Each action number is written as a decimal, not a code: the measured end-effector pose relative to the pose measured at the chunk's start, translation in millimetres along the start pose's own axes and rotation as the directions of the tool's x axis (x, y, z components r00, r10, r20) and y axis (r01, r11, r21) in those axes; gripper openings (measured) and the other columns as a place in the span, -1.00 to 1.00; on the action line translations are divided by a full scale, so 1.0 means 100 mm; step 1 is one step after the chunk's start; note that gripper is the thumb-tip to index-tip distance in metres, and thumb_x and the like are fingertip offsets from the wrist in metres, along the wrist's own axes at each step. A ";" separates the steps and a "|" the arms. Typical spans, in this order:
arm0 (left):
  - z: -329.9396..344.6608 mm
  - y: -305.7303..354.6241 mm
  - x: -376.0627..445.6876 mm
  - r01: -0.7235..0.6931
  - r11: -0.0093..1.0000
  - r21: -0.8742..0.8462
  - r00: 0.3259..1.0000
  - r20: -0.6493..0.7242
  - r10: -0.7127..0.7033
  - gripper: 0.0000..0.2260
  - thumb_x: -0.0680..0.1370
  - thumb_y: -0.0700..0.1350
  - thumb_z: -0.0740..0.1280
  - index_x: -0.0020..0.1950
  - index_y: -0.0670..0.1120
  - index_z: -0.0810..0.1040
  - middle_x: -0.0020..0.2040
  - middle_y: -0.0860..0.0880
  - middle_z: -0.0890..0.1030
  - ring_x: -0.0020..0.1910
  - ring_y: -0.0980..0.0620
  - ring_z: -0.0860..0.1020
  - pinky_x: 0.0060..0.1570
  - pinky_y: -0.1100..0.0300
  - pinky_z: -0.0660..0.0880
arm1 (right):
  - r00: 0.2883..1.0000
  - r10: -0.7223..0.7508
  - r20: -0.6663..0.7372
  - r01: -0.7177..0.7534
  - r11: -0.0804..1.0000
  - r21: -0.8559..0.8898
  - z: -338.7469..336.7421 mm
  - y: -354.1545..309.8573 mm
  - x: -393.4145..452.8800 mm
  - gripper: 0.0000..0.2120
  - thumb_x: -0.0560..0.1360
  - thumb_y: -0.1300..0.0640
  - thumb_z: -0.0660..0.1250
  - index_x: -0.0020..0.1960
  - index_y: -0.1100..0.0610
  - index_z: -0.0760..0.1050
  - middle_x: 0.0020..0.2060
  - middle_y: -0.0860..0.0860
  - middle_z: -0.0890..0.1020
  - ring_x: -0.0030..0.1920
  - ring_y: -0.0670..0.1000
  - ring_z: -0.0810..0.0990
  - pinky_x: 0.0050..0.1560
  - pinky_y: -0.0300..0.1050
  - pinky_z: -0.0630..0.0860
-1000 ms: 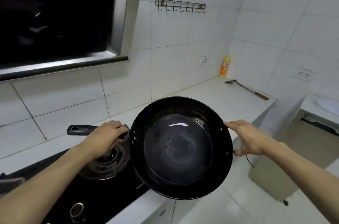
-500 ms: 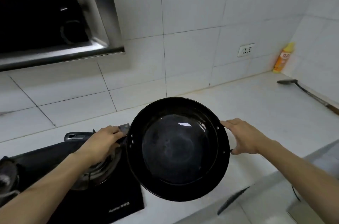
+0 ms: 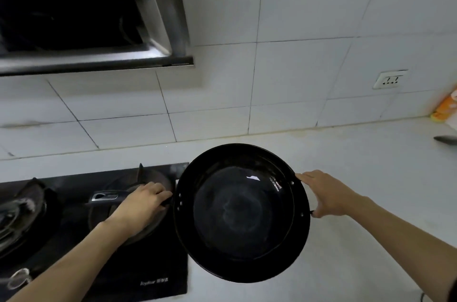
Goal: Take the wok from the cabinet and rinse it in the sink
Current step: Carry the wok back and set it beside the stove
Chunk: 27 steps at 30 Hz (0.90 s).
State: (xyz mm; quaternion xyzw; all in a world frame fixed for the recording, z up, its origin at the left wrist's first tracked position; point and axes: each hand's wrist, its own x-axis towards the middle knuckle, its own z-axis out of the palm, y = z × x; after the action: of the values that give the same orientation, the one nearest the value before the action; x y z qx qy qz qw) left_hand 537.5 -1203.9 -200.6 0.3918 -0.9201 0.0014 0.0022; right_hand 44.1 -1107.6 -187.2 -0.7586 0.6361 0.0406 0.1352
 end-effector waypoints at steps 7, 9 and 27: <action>0.18 -0.06 -0.08 0.096 0.995 -0.028 0.995 0.041 -0.095 -0.60 0.28 -0.08 0.56 0.10 0.03 0.62 -0.07 0.06 0.60 -0.08 -0.02 0.60 -0.14 0.11 0.58 | 0.997 -0.031 0.069 0.030 0.999 0.011 0.11 -0.01 0.35 0.05 0.14 -0.13 0.52 0.53 0.02 0.13 0.32 -0.09 0.42 0.32 -0.01 0.35 0.27 -0.18 0.37; 0.22 -0.06 -0.06 0.097 0.995 -0.030 0.994 0.048 -0.096 -0.60 0.28 -0.08 0.55 0.09 0.03 0.62 -0.08 0.05 0.60 -0.09 -0.02 0.60 -0.16 0.11 0.59 | 0.996 -0.038 0.075 0.038 0.999 0.010 0.13 0.00 0.43 0.05 0.15 -0.13 0.52 0.53 0.02 0.14 0.29 -0.10 0.44 0.30 -0.01 0.36 0.25 -0.18 0.38; 0.48 -0.20 0.19 0.175 0.979 -0.104 0.976 0.145 -0.159 -0.67 0.42 0.01 0.30 0.17 0.05 0.56 0.01 0.05 0.55 0.02 -0.04 0.54 -0.02 0.06 0.53 | 0.987 -0.028 0.161 0.029 1.000 -0.002 0.22 0.16 0.91 0.09 0.18 -0.11 0.54 0.56 0.07 0.07 0.43 -0.06 0.33 0.39 -0.02 0.27 0.35 -0.17 0.31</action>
State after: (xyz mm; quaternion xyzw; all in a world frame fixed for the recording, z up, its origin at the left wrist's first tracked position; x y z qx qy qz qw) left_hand 539.1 -1231.4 -248.9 0.4664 -0.8803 -0.0789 -0.0376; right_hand 47.7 -1191.8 -232.1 -0.7620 0.6122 0.1013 0.1852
